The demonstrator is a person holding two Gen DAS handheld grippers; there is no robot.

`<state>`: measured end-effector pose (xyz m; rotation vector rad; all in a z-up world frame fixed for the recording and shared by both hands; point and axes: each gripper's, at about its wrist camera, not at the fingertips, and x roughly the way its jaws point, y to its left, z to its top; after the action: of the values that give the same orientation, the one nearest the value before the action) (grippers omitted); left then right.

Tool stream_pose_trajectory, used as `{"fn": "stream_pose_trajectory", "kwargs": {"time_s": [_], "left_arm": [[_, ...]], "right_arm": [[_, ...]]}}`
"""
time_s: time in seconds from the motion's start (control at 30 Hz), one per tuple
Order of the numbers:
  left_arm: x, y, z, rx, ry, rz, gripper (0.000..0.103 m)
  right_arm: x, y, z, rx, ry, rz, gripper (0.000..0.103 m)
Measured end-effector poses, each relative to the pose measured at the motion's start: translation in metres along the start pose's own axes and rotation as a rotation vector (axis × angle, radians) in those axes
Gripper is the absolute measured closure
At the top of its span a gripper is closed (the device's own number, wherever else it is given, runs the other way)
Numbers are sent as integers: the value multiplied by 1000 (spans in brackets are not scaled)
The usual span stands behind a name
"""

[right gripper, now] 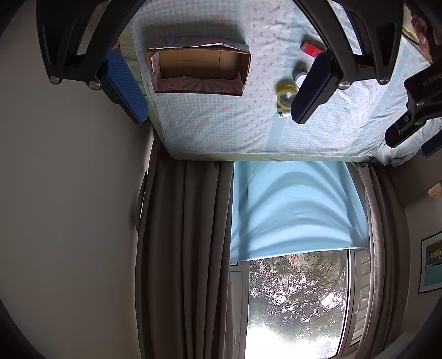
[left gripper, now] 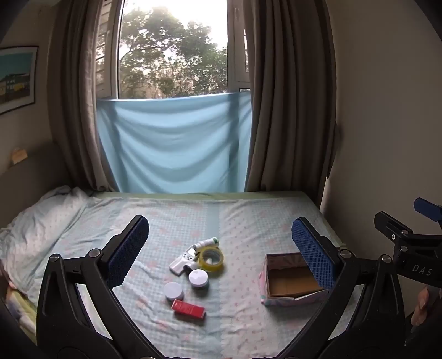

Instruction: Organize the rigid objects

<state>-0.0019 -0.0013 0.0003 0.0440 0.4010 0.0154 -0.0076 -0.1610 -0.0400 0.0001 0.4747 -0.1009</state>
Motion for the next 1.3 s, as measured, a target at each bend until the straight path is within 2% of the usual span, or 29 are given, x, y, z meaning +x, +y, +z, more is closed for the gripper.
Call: {"fn": "stream_pose_trajectory", "kwargs": {"time_s": [0.07, 0.1, 0.2, 1.3], "left_arm": [[3, -7, 1, 9, 26, 10, 0], [3, -1, 0, -29, 16, -12, 0], [0, 1, -3, -41, 6, -16, 0], [7, 9, -5, -56, 27, -11, 0]], "right_arm": [[1, 0, 0, -2, 5, -2, 0], [1, 0, 0, -2, 4, -4, 0], [2, -1, -1, -3, 3, -8, 0], [2, 1, -3, -9, -6, -13, 0]]}}
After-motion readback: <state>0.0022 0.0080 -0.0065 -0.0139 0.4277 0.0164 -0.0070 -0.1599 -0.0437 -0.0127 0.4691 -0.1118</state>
